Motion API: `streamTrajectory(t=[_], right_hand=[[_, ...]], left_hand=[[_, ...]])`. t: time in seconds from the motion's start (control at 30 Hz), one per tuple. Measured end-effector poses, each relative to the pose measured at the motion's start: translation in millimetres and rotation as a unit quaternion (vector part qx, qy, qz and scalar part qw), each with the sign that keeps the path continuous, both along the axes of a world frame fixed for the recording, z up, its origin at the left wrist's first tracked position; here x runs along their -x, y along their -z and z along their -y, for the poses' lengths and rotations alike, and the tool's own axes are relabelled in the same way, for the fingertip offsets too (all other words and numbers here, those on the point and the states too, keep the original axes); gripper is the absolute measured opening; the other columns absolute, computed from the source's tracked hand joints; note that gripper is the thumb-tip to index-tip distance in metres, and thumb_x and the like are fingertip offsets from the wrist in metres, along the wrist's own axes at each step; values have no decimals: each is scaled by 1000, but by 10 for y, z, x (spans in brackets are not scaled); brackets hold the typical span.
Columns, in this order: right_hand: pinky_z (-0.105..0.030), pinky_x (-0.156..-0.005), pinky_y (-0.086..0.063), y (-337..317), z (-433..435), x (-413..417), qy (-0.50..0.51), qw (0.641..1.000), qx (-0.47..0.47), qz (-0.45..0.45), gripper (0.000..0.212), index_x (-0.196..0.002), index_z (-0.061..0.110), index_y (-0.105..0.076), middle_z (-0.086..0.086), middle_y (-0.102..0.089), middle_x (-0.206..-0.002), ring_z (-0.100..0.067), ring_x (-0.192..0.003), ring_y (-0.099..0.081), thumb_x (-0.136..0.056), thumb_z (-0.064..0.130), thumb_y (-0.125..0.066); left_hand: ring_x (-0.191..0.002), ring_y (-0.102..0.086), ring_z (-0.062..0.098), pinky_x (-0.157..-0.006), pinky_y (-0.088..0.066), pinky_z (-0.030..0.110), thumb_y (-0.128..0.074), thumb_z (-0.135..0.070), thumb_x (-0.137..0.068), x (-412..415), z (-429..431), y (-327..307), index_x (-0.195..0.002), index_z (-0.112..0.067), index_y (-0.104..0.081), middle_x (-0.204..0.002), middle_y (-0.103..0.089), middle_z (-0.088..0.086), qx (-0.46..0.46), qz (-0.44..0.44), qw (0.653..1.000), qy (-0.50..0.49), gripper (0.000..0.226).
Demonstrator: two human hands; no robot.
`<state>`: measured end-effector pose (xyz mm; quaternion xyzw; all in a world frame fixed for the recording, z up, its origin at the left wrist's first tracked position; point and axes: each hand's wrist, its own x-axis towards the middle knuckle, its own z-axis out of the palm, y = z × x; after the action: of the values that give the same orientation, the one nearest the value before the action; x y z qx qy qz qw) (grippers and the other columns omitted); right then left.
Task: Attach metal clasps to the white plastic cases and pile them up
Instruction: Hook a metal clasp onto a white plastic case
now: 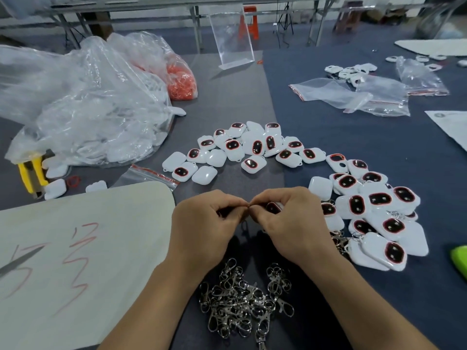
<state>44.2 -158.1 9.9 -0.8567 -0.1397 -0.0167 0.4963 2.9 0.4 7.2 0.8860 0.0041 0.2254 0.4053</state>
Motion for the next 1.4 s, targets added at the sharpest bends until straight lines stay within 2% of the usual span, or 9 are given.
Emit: streamTrajectory(t=[0.13,0.23,0.33,0.53,0.63,0.83,1.1,1.2,1.4], right_hand=[[-44,-75,-60,-17,-46,6,24,989,-133,-63,21,-76,30,-81,6,-75,-68,-19,-72,-72,-83,11,-77],[-42,-74,-57,-29,-79,10,13,974,-195,-117,21,-74,25,-82,-1,-75,-68,-18,-69,-70,-86,8,-75],[-33,-69,-57,-17,-55,14,19,986,-149,-79,17,-74,26,-81,5,-74,-67,-10,-67,-69,-86,13,-77],[-13,-63,-49,22,-49,14,62,997,-42,11,12,-73,28,-80,19,-71,-68,-1,-68,-67,-81,20,-84],[-20,-65,-53,25,-51,-5,51,993,-105,-15,15,-73,26,-80,13,-73,-67,-8,-67,-68,-84,15,-81],[-39,-71,-56,17,-53,-18,32,978,-198,-49,18,-76,24,-80,1,-75,-70,-31,-74,-69,-85,8,-78],[-27,-76,-58,25,-18,-25,-15,984,-172,-33,18,-77,23,-80,6,-76,-73,-14,-75,-72,-88,9,-76],[-37,-73,-58,28,-7,-29,-32,984,-167,-45,17,-77,22,-80,2,-75,-72,-25,-74,-70,-89,10,-76],[-28,-76,-57,-25,75,-82,-89,984,-148,-53,17,-79,21,-80,3,-75,-75,-15,-77,-70,-89,9,-76]], left_hand=[[-73,-71,-3,-68,-53,12,-84,-17,-77,-25,33,-16,-84,-39,-80,-78,-74,-26,102,-7,995,-6,24],[-72,-74,5,-68,-56,16,-85,-8,-76,-60,28,-32,-80,-34,-82,-76,-77,-15,195,-36,980,10,26],[-72,-74,6,-67,-55,15,-85,-9,-76,-67,20,-50,-80,-35,-81,-76,-76,-15,198,-29,980,4,26],[-81,-67,-3,-72,-47,10,-81,-16,-79,-14,63,-3,-87,-32,-81,-85,-73,-23,-10,41,999,-13,18],[-75,-66,-7,-66,-44,5,-85,-18,-77,-12,76,-23,-84,-38,-80,-81,-72,-29,47,28,998,-40,22],[-70,-73,10,-69,-59,25,-84,-7,-77,-61,49,-47,-80,-35,-81,-74,-76,-13,170,-30,985,14,29],[-70,-75,19,-71,-63,40,-79,-18,-69,-49,26,-71,-79,-34,-81,-73,-77,-8,207,-32,977,28,19],[-69,-75,18,-70,-62,36,-79,-16,-68,-44,8,-85,-76,-35,-81,-71,-77,-6,211,-37,976,34,20],[-65,-71,12,-66,-55,21,-80,-6,-65,-51,-51,-120,-73,-25,-82,-71,-77,3,262,-78,958,84,20]])
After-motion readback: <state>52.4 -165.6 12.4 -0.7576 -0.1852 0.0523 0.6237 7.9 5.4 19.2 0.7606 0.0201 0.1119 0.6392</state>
